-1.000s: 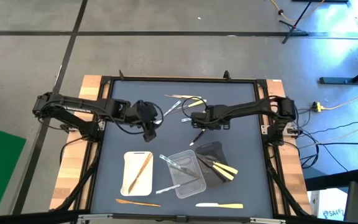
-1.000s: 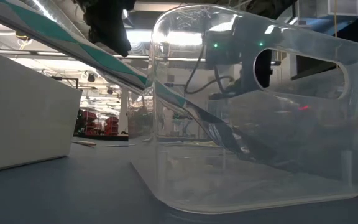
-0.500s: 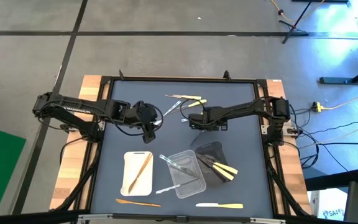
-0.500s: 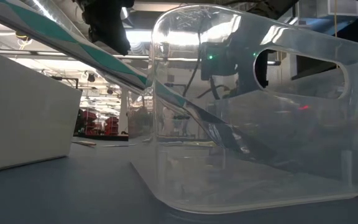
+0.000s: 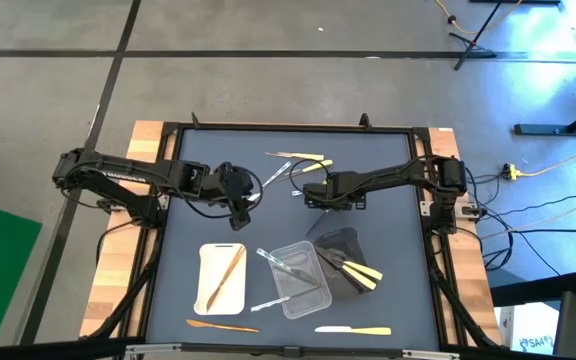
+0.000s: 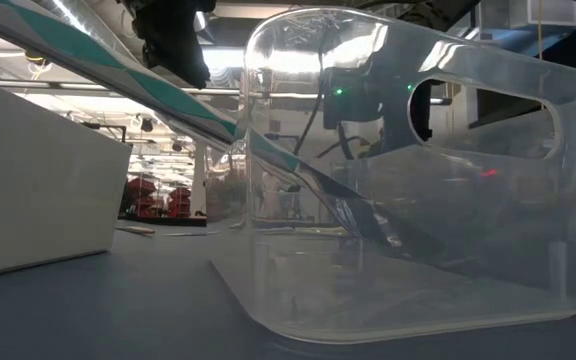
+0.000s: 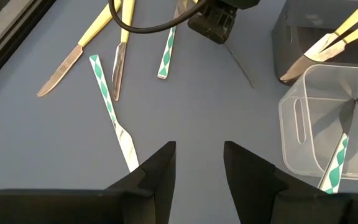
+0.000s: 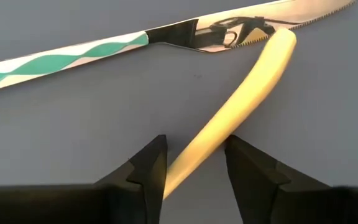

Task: Sort silverware by color (type)
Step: Put the yellow table knife into the black transparent bin

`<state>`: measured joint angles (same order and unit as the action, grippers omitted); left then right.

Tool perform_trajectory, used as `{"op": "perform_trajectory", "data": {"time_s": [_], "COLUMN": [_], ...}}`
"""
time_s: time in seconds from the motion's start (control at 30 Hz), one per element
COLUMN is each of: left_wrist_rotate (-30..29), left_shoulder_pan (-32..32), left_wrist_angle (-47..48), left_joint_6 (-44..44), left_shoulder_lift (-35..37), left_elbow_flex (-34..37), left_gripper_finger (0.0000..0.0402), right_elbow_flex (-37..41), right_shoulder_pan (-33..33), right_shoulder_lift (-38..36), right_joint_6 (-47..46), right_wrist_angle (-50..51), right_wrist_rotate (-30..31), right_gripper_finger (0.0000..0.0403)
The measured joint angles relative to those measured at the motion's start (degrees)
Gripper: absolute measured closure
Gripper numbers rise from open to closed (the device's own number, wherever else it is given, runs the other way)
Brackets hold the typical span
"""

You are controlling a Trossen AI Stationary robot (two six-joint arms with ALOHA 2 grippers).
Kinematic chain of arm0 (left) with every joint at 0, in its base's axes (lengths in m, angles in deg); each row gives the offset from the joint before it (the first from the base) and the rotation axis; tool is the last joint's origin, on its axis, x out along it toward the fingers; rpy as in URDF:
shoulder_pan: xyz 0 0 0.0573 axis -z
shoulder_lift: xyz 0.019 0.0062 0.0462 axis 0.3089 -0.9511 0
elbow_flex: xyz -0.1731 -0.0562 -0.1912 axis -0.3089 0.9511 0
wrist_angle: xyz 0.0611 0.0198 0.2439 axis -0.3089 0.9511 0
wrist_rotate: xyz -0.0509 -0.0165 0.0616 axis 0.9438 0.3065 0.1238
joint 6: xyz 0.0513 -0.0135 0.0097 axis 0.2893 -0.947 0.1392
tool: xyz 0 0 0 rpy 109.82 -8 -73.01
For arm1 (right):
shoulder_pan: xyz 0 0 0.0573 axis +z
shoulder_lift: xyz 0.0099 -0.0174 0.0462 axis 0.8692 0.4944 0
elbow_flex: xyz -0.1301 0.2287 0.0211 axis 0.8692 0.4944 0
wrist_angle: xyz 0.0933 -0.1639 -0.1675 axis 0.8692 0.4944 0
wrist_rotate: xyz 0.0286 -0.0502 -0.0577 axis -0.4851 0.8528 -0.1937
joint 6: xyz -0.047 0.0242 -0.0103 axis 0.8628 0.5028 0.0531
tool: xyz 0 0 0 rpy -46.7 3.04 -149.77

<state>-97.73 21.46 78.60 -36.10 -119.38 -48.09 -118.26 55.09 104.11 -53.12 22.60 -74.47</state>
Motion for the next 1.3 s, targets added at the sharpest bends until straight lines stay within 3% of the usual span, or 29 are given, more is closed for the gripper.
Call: {"op": "perform_trajectory", "data": {"time_s": [0.4,1.3], "left_wrist_rotate": [0.0,-0.02], "left_shoulder_pan": [0.0,-0.02], "left_wrist_angle": [-0.02,-0.22], "left_joint_6": [-0.02,0.0], "left_shoulder_lift": [0.0,0.0], "left_elbow_flex": [0.0,0.0], "left_gripper_finger": [0.0272,0.0272], "right_elbow_flex": [0.02,0.09], "right_shoulder_pan": [0.0,-0.01], "right_shoulder_lift": [-0.02,-0.02], "right_joint_6": [-0.01,3.3], "right_wrist_angle": [0.02,-3.17], "right_wrist_rotate": [1.05,6.16], "right_gripper_finger": [0.0343,0.0383]}}
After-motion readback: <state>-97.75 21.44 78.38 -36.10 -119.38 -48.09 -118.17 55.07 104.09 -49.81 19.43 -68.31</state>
